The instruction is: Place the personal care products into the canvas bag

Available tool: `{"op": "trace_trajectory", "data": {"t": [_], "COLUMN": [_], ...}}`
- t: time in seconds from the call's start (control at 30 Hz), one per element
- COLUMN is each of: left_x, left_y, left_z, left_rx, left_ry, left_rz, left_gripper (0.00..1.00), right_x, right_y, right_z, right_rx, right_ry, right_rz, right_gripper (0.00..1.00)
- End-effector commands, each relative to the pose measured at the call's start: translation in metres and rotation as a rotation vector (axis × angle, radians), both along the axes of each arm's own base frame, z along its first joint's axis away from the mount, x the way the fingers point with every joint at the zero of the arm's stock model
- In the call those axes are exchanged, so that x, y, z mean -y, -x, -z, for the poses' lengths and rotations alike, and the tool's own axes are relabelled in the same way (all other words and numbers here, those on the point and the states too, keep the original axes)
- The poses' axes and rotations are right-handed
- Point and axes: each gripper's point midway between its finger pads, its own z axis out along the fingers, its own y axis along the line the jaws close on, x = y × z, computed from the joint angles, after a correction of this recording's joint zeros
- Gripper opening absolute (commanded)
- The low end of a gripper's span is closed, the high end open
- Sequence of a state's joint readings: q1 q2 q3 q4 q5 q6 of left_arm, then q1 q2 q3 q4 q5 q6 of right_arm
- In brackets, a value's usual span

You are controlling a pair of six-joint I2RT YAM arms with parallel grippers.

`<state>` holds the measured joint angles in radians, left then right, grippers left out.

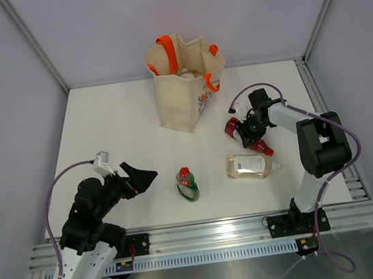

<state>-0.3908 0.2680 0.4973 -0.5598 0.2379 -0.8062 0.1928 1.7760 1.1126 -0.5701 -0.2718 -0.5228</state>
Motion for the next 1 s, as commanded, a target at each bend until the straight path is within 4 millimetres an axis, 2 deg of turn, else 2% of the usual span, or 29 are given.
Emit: {"op": "trace_trajectory", "data": {"t": [0.0, 0.07, 0.13, 0.27, 0.33, 0.43, 0.47, 0.5, 0.57, 0.6, 0.67, 0.7, 0.73, 0.77, 0.8, 0.87, 0.9, 0.97], "left_x": [0.006, 0.008, 0.011, 0.012, 0.013, 0.016, 0.016, 0.016, 0.016, 0.016, 0.017, 0.018, 0.019, 0.019, 0.020, 0.020, 0.021, 0.021], "left_y": [-0.001, -0.002, -0.003, -0.006, -0.008, -0.011, -0.012, -0.013, -0.015, -0.017, -0.019, -0.021, -0.022, -0.023, -0.024, -0.025, -0.025, -0.026], "left_z": [-0.023, -0.028, -0.032, -0.036, -0.034, -0.030, -0.028, -0.027, -0.025, -0.025, -0.024, -0.024, -0.023, -0.021, -0.022, -0.020, -0.021, -0.019], "left_rx": [0.058, 0.074, 0.082, 0.100, 0.094, 0.085, 0.078, 0.082, 0.085, 0.090, 0.093, 0.099, 0.097, 0.094, 0.100, 0.100, 0.109, 0.109], "left_ry": [0.043, 0.061, 0.078, 0.081, 0.074, 0.059, 0.051, 0.044, 0.034, 0.035, 0.039, 0.043, 0.043, 0.043, 0.044, 0.041, 0.041, 0.030], "left_rz": [0.024, 0.034, 0.041, 0.043, 0.046, 0.061, 0.061, 0.063, 0.061, 0.057, 0.061, 0.062, 0.063, 0.063, 0.065, 0.066, 0.068, 0.071], "left_gripper": [0.99, 0.99, 0.99, 0.99, 0.99, 0.99, 0.99, 0.99, 0.99, 0.99, 0.99, 0.99, 0.99, 0.99, 0.99, 0.99, 0.99, 0.99], "right_x": [-0.022, -0.030, -0.026, -0.043, -0.051, -0.056, -0.057, -0.059, -0.067, -0.068, -0.089, -0.092, -0.108, -0.114, -0.119, -0.138, -0.141, -0.150], "right_y": [-0.012, -0.011, -0.017, -0.022, -0.026, -0.045, -0.054, -0.064, -0.083, -0.104, -0.120, -0.145, -0.152, -0.161, -0.181, -0.196, -0.214, -0.228], "right_z": [-0.061, -0.086, -0.110, -0.165, -0.202, -0.264, -0.282, -0.314, -0.341, -0.365, -0.383, -0.397, -0.404, -0.411, -0.417, -0.433, -0.434, -0.448], "right_rx": [0.047, 0.028, 0.027, 0.048, 0.062, 0.153, 0.202, 0.242, 0.301, 0.380, 0.382, 0.440, 0.447, 0.466, 0.496, 0.547, 0.581, 0.664], "right_ry": [-0.259, -0.409, -0.516, -0.707, -0.786, -0.876, -0.894, -0.924, -0.926, -0.920, -0.956, -0.962, -0.987, -1.006, -1.030, -1.103, -1.125, -1.177], "right_rz": [0.032, 0.057, 0.124, 0.136, 0.161, 0.211, 0.217, 0.235, 0.300, 0.342, 0.401, 0.460, 0.469, 0.489, 0.545, 0.535, 0.574, 0.575], "right_gripper": [0.00, 0.00, 0.00, 0.00, 0.00, 0.00, 0.00, 0.00, 0.00, 0.00, 0.00, 0.00, 0.00, 0.00, 0.00, 0.00, 0.00, 0.00]}}
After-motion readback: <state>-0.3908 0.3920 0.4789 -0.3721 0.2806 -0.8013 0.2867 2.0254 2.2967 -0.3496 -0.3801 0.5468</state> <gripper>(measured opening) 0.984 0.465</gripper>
